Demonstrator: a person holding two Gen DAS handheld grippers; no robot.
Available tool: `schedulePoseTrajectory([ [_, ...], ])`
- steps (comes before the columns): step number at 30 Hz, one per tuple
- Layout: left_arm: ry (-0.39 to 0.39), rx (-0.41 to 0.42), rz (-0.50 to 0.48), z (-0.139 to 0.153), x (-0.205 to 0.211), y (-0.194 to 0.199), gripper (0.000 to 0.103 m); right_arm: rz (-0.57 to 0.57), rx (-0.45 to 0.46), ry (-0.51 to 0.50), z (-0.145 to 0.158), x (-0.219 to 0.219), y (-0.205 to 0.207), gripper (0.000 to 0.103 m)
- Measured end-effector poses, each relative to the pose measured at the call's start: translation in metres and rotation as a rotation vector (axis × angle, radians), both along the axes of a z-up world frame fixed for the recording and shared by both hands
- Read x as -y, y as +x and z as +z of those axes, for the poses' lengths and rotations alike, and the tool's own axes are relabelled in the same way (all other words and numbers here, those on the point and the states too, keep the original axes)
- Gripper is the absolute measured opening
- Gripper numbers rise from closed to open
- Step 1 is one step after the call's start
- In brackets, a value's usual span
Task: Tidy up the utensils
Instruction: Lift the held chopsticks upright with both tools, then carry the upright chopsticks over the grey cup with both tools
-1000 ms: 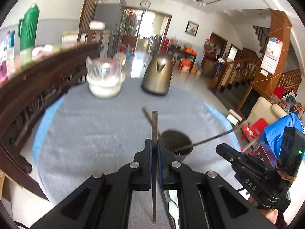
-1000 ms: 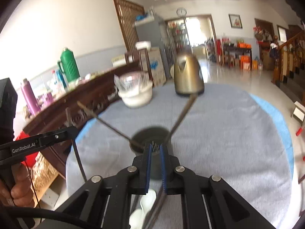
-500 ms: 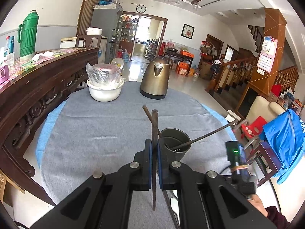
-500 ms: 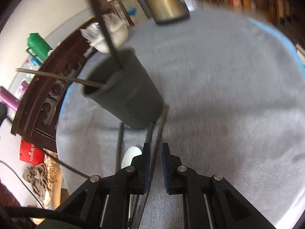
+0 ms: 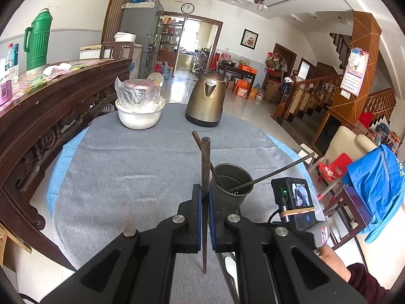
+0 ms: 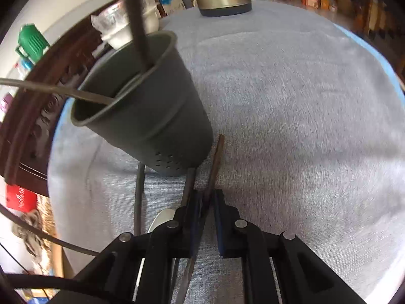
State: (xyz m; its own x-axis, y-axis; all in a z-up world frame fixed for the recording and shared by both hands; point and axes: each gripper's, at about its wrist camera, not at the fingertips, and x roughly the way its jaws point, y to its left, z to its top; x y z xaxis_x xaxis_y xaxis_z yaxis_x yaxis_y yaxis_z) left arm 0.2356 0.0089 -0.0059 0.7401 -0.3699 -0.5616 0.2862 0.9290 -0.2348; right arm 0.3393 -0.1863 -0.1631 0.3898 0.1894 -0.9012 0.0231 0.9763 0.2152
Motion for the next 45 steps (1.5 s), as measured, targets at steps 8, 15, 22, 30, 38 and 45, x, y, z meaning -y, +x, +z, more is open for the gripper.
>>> schedulePoseTrajectory([
  [8, 0.009, -0.004, -0.005, 0.002, -0.001, -0.003, 0.005, 0.038, 0.135, 0.043, 0.020, 0.008, -0.031, 0.006],
  [15, 0.005, 0.027, -0.018, 0.015, 0.004, -0.010, 0.005, 0.097, 0.313, 0.079, 0.066, 0.017, -0.067, 0.006],
  [22, -0.007, 0.083, -0.044, 0.039, 0.011, -0.016, 0.005, 0.078, 0.547, 0.168, 0.124, 0.023, -0.087, 0.006],
  [30, -0.075, 0.192, -0.015, 0.075, 0.008, -0.014, 0.005, -0.014, 0.865, 0.192, 0.184, 0.029, -0.110, 0.006],
  [38, -0.110, 0.291, 0.028, 0.093, 0.019, 0.004, 0.005, -0.096, 1.031, 0.092, 0.207, 0.019, -0.109, 0.006],
  [45, -0.121, 0.344, 0.083, 0.088, 0.037, 0.033, 0.005, -0.151, 1.064, 0.074, 0.205, 0.015, -0.089, 0.006],
])
